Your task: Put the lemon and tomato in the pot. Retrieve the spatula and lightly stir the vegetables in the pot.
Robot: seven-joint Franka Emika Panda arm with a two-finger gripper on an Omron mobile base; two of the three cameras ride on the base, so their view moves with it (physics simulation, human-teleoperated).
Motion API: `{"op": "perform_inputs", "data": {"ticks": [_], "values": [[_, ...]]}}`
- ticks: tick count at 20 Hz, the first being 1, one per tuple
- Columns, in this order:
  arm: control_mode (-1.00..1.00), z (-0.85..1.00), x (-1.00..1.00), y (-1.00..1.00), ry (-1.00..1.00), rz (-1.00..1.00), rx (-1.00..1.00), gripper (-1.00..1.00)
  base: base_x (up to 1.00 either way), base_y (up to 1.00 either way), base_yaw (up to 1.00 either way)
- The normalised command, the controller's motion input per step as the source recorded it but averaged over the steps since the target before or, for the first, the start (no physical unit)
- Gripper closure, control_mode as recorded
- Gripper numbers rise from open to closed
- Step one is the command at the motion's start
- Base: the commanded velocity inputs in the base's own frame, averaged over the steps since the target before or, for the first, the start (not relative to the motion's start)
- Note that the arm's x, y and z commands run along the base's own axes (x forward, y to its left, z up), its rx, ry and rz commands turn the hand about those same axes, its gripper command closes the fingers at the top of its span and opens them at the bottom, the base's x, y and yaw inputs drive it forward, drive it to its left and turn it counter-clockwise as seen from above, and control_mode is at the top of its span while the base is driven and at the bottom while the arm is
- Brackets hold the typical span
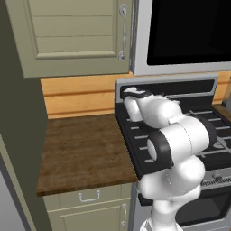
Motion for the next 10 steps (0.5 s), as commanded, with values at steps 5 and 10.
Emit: {"op": "perform_inputs", "data": {"ticks": [5,10], "values": [[-1.00,-0.34,0.00,0.00,-0.30,0.00,-0.15,1.00,0.00,0.00,0.00],[-1.00,-0.20,0.06,0.00,-0.41,0.00,-0.09,1.00,0.00,0.00,0.00]]}}
